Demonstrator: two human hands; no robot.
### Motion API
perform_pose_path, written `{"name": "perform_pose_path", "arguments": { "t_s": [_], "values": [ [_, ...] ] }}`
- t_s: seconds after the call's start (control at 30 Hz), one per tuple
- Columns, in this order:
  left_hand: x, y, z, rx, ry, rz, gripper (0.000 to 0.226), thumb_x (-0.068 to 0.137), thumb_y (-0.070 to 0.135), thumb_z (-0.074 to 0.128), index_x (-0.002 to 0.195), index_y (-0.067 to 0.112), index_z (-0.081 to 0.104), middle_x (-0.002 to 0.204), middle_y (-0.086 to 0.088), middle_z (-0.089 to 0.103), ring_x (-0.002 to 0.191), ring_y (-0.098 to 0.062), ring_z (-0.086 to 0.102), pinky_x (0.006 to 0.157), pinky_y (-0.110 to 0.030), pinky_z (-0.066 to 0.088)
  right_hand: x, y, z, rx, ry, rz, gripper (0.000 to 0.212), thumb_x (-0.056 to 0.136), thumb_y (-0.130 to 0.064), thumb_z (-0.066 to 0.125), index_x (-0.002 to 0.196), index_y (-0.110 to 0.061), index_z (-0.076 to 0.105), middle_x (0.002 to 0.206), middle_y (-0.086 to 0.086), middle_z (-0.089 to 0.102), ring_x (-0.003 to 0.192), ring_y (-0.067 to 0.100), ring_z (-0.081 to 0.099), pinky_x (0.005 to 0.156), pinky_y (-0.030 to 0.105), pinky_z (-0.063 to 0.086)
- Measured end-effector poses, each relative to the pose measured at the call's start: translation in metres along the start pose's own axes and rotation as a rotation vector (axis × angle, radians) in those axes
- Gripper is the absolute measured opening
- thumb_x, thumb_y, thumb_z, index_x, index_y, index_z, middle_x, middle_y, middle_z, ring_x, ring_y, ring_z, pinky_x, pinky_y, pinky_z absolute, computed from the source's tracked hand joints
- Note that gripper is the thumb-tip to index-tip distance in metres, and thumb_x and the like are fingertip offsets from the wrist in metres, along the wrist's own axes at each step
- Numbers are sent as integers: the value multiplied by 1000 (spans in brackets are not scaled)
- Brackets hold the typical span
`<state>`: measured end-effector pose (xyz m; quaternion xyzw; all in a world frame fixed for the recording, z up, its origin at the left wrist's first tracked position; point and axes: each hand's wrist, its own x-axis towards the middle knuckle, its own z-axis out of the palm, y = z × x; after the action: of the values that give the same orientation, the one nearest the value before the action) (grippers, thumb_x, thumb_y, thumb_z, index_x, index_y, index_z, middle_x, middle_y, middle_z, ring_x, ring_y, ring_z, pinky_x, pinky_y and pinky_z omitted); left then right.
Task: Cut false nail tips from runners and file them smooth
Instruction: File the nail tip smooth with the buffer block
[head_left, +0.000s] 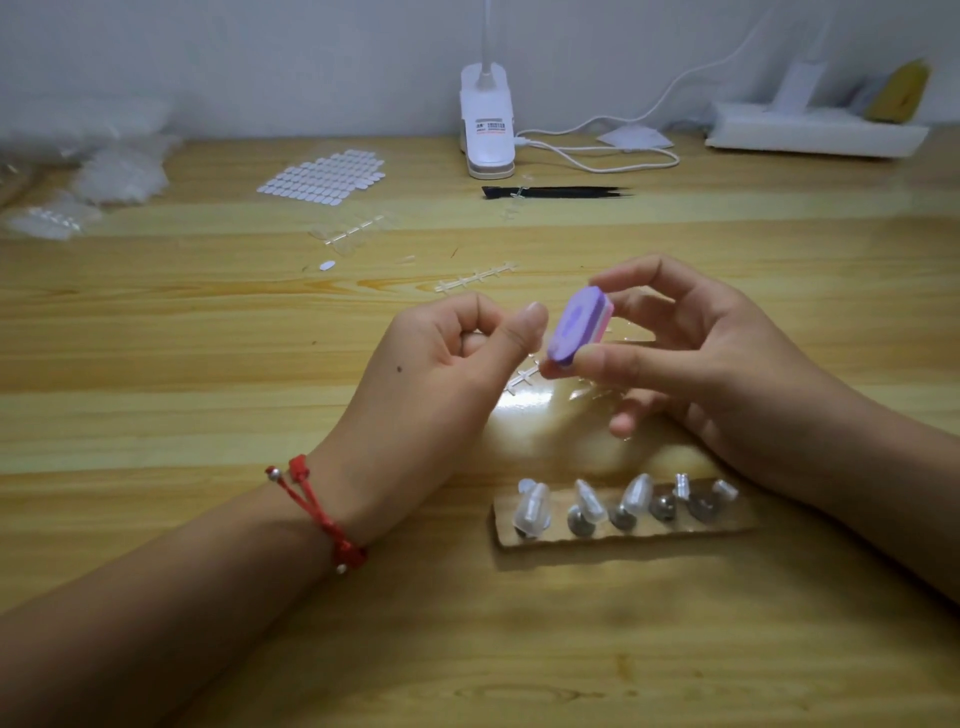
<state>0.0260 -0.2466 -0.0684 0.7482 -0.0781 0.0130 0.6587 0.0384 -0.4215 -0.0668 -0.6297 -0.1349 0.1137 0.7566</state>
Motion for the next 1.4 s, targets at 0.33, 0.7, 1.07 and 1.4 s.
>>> {"name": "perform_pose_path", "arguments": {
  "t_s": [0.33,0.7,1.07,1.4],
  "values": [
    [0,1,0,25,-26,3,26,89,29,57,70,11,56,44,10,25,38,-6,18,36,-15,17,1,3,-4,12,-12,-9,46,59,-8,83,98,-17,61,99,4,70,80,25,74,45,20,51],
    [1,0,-1,12,-11,12,26,89,29,56,68,14,54,46,7,25,41,-9,17,39,-19,17,2,2,-6,-9,-62,6,43,60,-13,81,100,-22,68,100,-2,72,81,23,74,44,19,50],
    [0,0,0,58,-33,23,27,89,29,56,67,14,54,47,5,25,42,-9,17,38,-18,17,3,4,-7,-38,-88,-1,41,64,-18,77,104,-26,74,108,-2,72,79,18,73,43,19,49],
    [-2,1,2,119,-60,59,27,90,27,57,68,12,53,42,12,26,37,-3,19,37,-13,18,4,6,-10,19,-40,9,42,73,-14,73,114,-22,71,114,-2,71,83,17,73,43,17,48]
  ]
}}
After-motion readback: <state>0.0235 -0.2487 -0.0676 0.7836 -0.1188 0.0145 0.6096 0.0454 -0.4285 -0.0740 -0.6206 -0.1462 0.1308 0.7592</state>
